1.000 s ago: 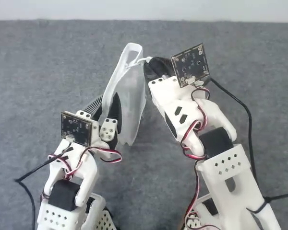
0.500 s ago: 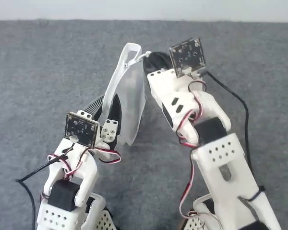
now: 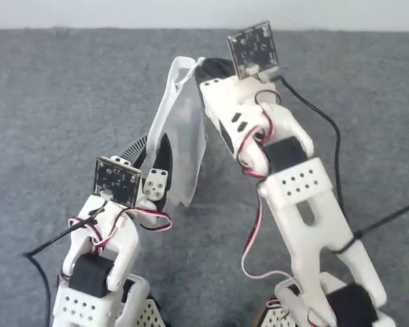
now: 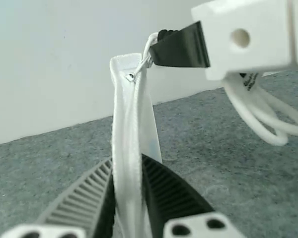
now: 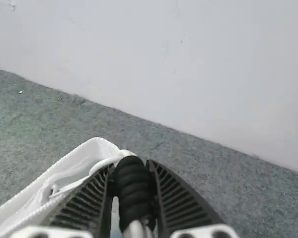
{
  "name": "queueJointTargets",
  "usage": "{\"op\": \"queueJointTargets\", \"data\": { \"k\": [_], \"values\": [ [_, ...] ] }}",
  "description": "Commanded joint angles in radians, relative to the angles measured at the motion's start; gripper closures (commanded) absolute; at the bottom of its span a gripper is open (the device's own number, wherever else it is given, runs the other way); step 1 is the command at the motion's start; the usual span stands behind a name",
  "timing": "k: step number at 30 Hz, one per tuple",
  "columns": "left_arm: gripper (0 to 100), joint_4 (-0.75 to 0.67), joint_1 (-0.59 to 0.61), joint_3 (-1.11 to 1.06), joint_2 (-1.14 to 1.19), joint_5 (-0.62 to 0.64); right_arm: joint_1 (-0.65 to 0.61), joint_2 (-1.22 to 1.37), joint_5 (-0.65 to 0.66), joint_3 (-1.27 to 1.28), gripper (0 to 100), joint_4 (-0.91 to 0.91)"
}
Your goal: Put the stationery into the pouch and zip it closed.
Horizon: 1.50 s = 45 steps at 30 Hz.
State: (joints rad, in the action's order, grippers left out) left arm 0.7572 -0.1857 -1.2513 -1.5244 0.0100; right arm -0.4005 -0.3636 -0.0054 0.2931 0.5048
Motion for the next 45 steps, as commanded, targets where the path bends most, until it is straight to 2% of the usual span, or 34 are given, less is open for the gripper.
{"op": "queueJointTargets", "data": {
  "k": [1,7,13,20,26,31,39,45],
  "values": [
    [99,0.032,0.034,0.018,-0.017,-0.012,0.160,0.074,-0.017,-0.180,99.3,-0.036],
    [99,0.032,0.035,0.018,-0.017,-0.012,0.180,0.145,-0.021,-0.327,99.3,0.091],
    [99,0.032,0.038,0.021,-0.017,-0.011,0.170,0.111,0.000,-0.348,99.3,0.223],
    [99,0.032,0.031,0.042,-0.017,-0.006,0.105,0.004,0.078,-0.348,99.3,0.410],
    [97,0.029,0.032,0.045,-0.017,-0.005,0.047,-0.053,0.077,-0.348,99.3,0.536],
    [87,0.029,0.040,0.064,-0.017,0.086,-0.004,-0.104,0.075,-0.348,99.3,0.607],
    [86,0.021,0.031,0.084,-0.017,0.066,-0.073,-0.182,0.077,-0.348,99.3,0.700],
    [87,-0.104,0.029,0.033,-0.015,0.058,-0.093,-0.183,0.075,-0.345,99.3,0.707]
  ]
}}
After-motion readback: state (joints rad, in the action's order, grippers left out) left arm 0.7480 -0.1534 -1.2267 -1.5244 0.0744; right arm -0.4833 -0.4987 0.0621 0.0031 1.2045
